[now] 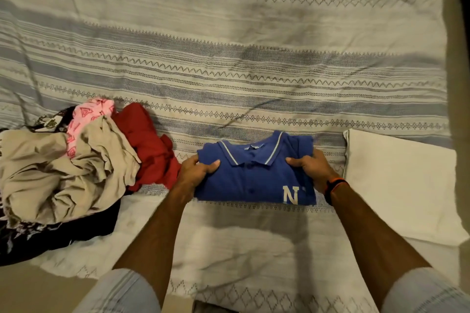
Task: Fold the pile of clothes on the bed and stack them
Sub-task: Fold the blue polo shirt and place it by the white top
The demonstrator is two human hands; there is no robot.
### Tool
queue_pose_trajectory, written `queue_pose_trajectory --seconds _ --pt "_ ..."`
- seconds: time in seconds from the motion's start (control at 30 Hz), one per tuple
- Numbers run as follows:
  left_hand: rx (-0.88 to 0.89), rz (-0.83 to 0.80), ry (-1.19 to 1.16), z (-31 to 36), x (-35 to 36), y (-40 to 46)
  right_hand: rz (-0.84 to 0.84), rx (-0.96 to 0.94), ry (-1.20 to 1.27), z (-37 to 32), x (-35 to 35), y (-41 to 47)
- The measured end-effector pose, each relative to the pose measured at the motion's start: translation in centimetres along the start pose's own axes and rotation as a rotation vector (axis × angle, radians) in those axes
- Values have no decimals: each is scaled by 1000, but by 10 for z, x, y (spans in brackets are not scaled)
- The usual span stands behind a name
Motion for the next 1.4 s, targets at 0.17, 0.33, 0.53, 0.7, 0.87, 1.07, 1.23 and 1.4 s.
queue_pose_trajectory --seconds 0.17,0.33,0.53,0.7,0.87,1.07,1.23,1.4 --pt "180 53 -84 -8 7 -11 10 -74 82 17 2 0" --pt "4 111 181 -27 -9 4 108 72 -187 45 -7 21" --pt "-130 75 292 -54 -14 22 133 217 -460 72 -2 29" --pt "-89 122 230 -61 -16 30 185 205 -407 77 0 39" --pt "-35 118 210 -54 -6 29 203 86 -404 72 10 37" --pt "108 69 303 -38 2 6 200 -47 -429 60 16 11" --pt "176 9 357 -31 14 -35 193 -146 -410 58 13 -42" --pt "198 -45 343 -37 38 -87 228 -154 -332 69 -5 -105"
Point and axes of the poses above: each hand's wrist, its own y-axis towards the middle knuckle, its own x-axis out of the palm, z = x × y, the point moved 2 cm from there along y, towards the middle knuckle, and after that the axes turned 12 degrees about -z, right-handed, at the moved point
